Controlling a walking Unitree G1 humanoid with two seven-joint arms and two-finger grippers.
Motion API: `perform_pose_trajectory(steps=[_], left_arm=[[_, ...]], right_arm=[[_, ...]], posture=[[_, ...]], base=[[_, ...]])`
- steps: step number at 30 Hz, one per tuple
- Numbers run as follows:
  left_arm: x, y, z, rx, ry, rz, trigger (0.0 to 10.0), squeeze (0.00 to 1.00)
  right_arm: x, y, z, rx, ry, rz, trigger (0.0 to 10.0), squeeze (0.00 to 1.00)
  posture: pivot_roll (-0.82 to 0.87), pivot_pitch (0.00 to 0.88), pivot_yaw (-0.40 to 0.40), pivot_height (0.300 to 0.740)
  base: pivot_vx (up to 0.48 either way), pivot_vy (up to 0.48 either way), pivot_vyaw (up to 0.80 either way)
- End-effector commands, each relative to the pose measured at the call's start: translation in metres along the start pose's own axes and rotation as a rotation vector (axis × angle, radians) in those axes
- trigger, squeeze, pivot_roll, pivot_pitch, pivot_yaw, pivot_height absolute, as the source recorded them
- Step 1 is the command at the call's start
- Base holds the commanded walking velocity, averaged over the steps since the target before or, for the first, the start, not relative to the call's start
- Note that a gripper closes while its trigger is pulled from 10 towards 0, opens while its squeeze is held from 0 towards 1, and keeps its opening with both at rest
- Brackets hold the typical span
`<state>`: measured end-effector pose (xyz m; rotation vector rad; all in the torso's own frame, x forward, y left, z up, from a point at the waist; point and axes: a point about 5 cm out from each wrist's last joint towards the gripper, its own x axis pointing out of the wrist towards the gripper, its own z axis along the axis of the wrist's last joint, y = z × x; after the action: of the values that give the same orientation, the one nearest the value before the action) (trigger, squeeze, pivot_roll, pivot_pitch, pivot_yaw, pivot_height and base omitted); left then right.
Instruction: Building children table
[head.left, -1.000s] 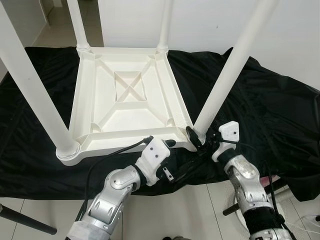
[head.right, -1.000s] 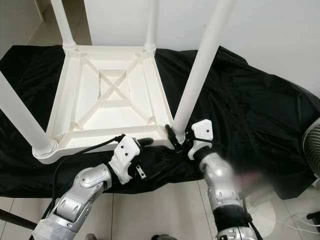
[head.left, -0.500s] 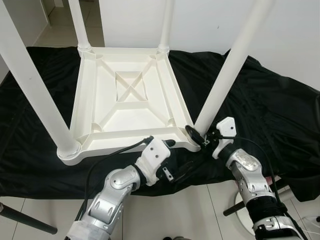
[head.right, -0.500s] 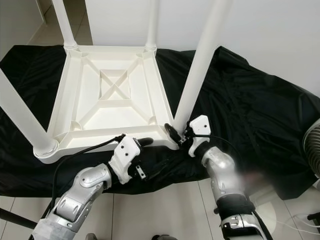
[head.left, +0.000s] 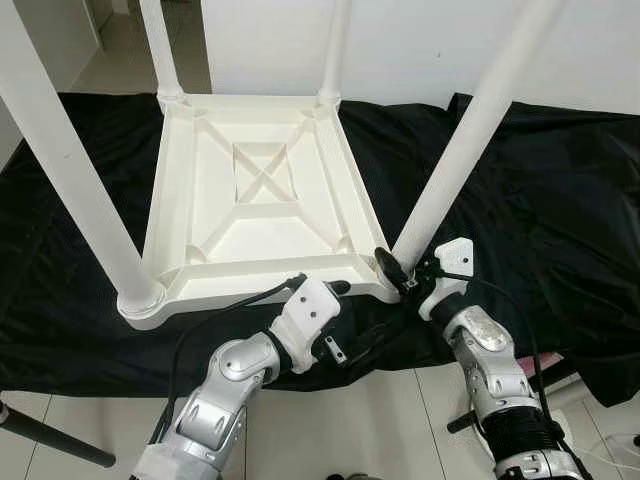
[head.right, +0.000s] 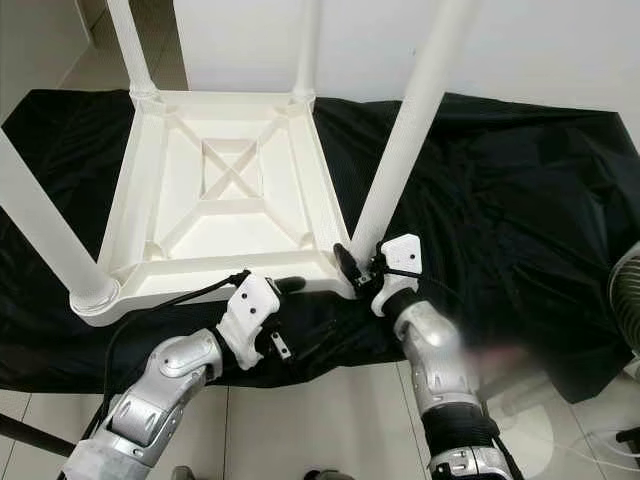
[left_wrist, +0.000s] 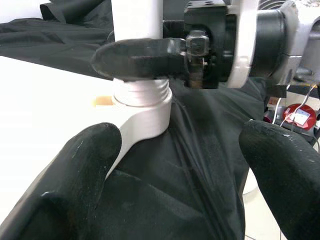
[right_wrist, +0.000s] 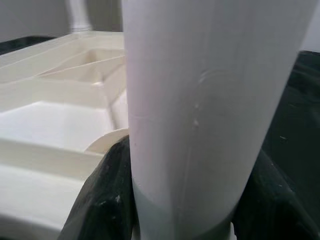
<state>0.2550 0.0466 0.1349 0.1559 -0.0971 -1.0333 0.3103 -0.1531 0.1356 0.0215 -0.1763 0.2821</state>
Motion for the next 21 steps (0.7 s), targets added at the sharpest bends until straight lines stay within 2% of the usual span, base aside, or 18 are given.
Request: perform_pose_trajectory(steps=[1,3,6,7,9,10,14,19,20,21], left_arm=[[0.002,-0.001,-0.001,0.012,0.004,0.025,10.0,0.0],[0.003,-0.001,0.0,0.014,0.003,0.023,10.0,0.0],[0.003,-0.001,0.0,0.014,0.003,0.023,10.0,0.0],[0.003,-0.001,0.0,0.015,0.003,0.024,10.0,0.0],[0.003,-0.001,0.0,0.016,0.002,0.025,10.0,0.0],[0.003,-0.001,0.0,0.016,0.002,0.025,10.0,0.0],[0.003,-0.001,0.0,0.014,0.003,0.035,10.0,0.0],[0.003,-0.001,0.0,0.018,0.003,0.041,10.0,0.0],[0.004,-0.001,0.0,0.023,0.004,0.047,10.0,0.0],[0.004,-0.001,0.0,0.023,0.004,0.047,10.0,0.0]], right_arm=[[-0.006,-0.003,-0.007,0.019,0.052,-0.116,10.0,0.0],[-0.006,0.0,-0.009,0.04,0.064,-0.191,10.0,0.0],[-0.007,0.001,-0.01,0.043,0.066,-0.213,10.0,0.0],[-0.009,0.01,-0.014,0.06,0.092,-0.289,10.0,0.0],[-0.01,0.015,-0.017,0.072,0.104,-0.324,10.0,0.0],[-0.01,0.015,-0.017,0.072,0.104,-0.324,10.0,0.0],[-0.01,0.036,-0.017,0.119,0.109,-0.331,10.0,0.0],[-0.01,0.038,-0.015,0.12,0.111,-0.332,10.0,0.0],[-0.011,0.036,-0.013,0.119,0.105,-0.332,10.0,1.0],[-0.011,0.036,-0.013,0.119,0.105,-0.332,10.0,1.0]], posture=[[-0.04,0.091,-0.072,0.74],[-0.04,0.091,-0.072,0.74],[-0.04,0.091,-0.072,0.74],[-0.04,0.089,-0.072,0.74],[-0.04,0.089,-0.074,0.74],[-0.04,0.089,-0.074,0.74],[-0.03,0.087,-0.076,0.74],[-0.03,0.087,-0.076,0.74],[-0.04,0.088,-0.076,0.74],[-0.04,0.088,-0.076,0.74]], base=[[0.0,0.0,0.0],[0.0,0.0,0.0],[0.0,0.0,0.0],[0.0,0.0,0.0],[0.0,0.0,0.0],[0.0,0.0,0.0],[0.0,0.0,0.0],[0.0,0.0,0.0],[0.0,0.0,0.0],[0.0,0.0,0.0]])
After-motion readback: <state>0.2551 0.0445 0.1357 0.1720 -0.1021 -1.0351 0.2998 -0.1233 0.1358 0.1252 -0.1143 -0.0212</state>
